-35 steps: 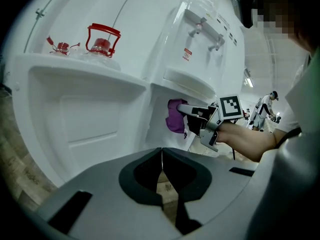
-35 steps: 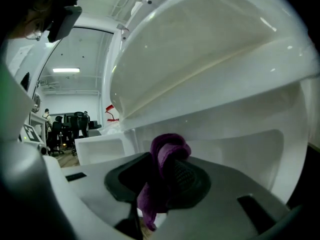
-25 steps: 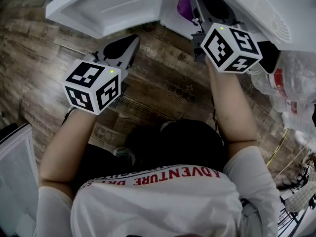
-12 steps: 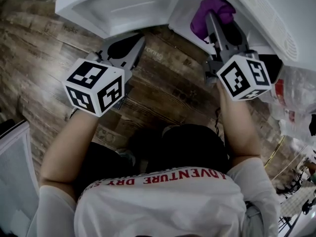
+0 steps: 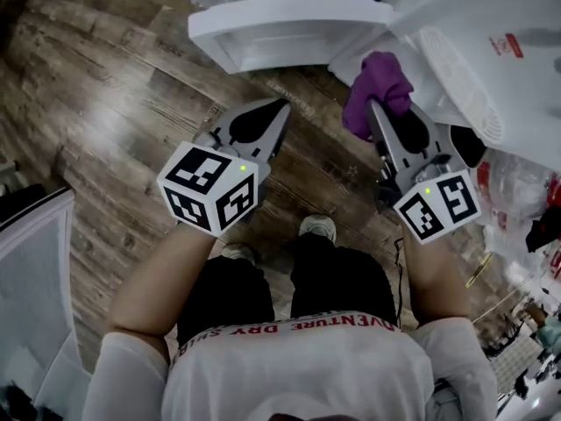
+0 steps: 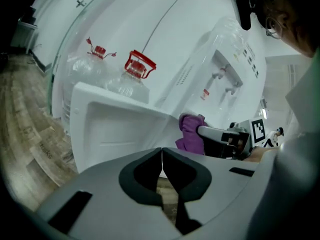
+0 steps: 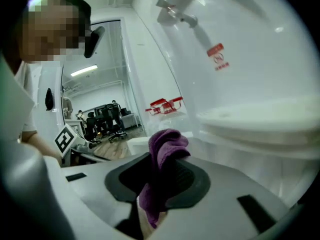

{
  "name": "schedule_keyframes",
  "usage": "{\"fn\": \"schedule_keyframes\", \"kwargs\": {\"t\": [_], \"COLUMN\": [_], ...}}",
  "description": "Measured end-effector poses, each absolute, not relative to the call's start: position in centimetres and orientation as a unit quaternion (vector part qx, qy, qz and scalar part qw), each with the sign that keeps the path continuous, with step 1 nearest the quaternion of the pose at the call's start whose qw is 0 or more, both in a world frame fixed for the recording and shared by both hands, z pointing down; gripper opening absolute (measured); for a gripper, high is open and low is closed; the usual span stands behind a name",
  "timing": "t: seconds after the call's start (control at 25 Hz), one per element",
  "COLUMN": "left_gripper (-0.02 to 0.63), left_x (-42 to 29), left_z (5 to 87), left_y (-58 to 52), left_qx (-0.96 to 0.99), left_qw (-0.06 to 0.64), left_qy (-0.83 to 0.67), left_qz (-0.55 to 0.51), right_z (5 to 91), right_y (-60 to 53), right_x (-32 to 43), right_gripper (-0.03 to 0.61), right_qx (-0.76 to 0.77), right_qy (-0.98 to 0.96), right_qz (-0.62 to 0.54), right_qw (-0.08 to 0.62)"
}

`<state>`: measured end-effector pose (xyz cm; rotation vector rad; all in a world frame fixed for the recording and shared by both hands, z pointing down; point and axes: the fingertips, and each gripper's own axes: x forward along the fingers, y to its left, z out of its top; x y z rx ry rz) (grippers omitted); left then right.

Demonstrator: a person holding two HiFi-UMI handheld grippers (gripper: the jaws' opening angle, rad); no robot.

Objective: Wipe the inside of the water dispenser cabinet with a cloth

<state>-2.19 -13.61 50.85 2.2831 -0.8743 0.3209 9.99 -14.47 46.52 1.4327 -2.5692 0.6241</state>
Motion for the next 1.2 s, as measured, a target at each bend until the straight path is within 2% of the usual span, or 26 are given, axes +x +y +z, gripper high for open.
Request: {"fn": "schedule_keyframes", "kwargs": {"t": [0.68,0.96,1.2], "left_gripper": [0.028,0.028,0.028], "left_x": [-7.0,-7.8,-8.2], "left_z": [18.0,2.9,-6.1], "left_y": [-6.0,-1.8,3.0], "left_qx": [0.869,0.912,0.934], "left_qw": [0.362,0.310,0.267], "left_qy": [-0.327,-0.260,-0.232], "left_qz": [0.084,0.066,0.055], "right_z": [17.5,2.8,-7.3], "right_y": [-3.7,0.7,4.4], "right_x": [2.0,0.6,0.0], "right_gripper": [0.100,0.100,0.100], "right_qx": [0.422,0.445,0.448], "right_qy": [-0.857,-0.861,-0.873], "right_qz": [0.282,0.239,0.189], "right_qw": [0.088,0.056,0.026]}}
